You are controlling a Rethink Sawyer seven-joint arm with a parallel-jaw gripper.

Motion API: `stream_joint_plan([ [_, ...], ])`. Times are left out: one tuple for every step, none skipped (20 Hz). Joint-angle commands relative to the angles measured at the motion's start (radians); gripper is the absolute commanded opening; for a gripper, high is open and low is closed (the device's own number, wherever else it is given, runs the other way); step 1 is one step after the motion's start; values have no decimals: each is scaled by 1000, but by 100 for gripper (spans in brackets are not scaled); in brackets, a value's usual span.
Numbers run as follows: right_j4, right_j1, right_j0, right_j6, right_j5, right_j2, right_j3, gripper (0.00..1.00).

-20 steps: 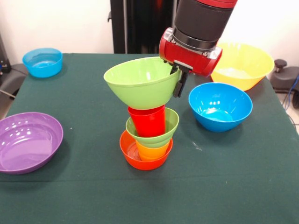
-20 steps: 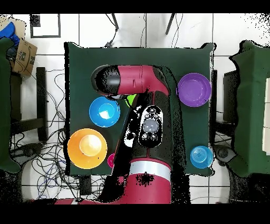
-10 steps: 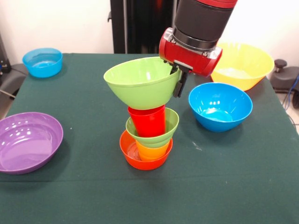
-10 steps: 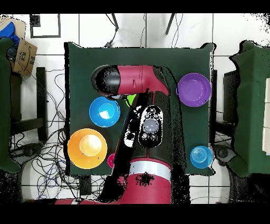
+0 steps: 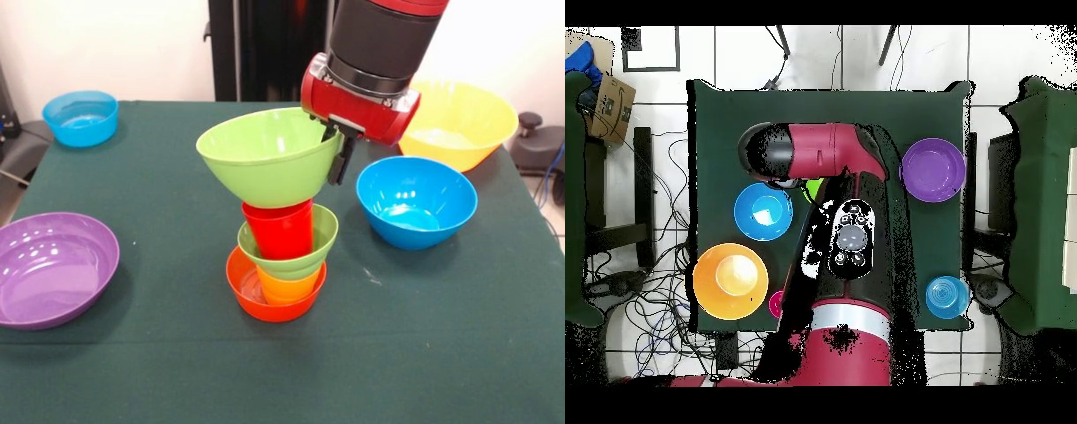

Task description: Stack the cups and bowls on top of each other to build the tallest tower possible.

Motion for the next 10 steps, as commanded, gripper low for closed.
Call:
stream_joint_plan([
  [-7,85,-35,-87,52,130,5,0],
  [-7,85,-37,-88,53,131,4,0],
  [-6,88,-39,-90,61,133,-4,0],
  [-7,89,-40,-91,65,133,-6,0],
  [-7,90,-40,-92,75,133,-14,0],
  [-7,91,-41,-93,79,133,-16,0],
  [-7,91,-41,-93,83,134,-18,0],
  [-8,91,-41,-94,87,134,-21,0],
  [-7,90,-45,-99,92,138,-23,0],
  [-7,89,-47,-100,93,139,-22,0],
])
